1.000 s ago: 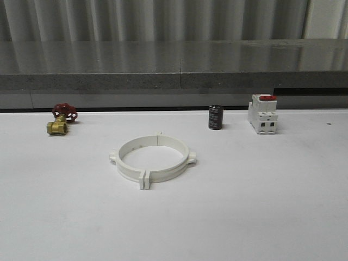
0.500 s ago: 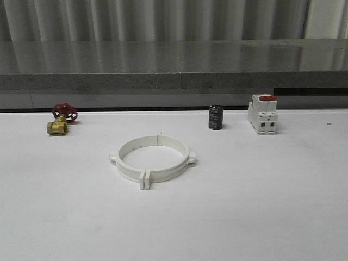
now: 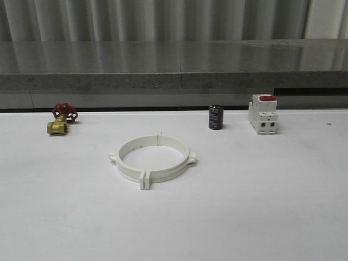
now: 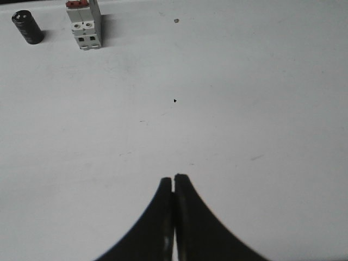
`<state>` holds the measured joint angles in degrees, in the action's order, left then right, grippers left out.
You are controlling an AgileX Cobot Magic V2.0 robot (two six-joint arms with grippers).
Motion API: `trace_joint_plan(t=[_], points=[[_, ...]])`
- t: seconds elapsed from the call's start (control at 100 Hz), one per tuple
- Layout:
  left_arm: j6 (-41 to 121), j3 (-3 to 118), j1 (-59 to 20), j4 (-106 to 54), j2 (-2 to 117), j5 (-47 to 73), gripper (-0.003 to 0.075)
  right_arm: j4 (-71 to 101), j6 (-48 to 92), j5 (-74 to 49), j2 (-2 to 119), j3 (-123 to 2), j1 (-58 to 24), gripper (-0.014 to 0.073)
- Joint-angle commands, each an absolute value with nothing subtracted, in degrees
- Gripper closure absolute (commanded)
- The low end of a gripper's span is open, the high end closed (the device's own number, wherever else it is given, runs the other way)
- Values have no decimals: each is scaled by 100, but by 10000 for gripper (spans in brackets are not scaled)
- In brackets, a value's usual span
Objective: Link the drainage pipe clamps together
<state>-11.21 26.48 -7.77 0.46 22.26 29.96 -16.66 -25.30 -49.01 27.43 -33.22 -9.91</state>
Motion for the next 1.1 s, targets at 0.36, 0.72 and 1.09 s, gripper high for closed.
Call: trace_joint_plan(t=[0.36,0.72,1.09], points=[[-1117,2807,-756,0,2251,2553,740,-1817,-2458,-4475,2584,-3305,-946,663],[-1117,2807,-756,0,2251,2553,740,-813,-1414,-3009,1133,-2219,-201,663],[-1117,2807,-756,30,2251,2553,740,417,-111,-1229,273,-758,231,663]])
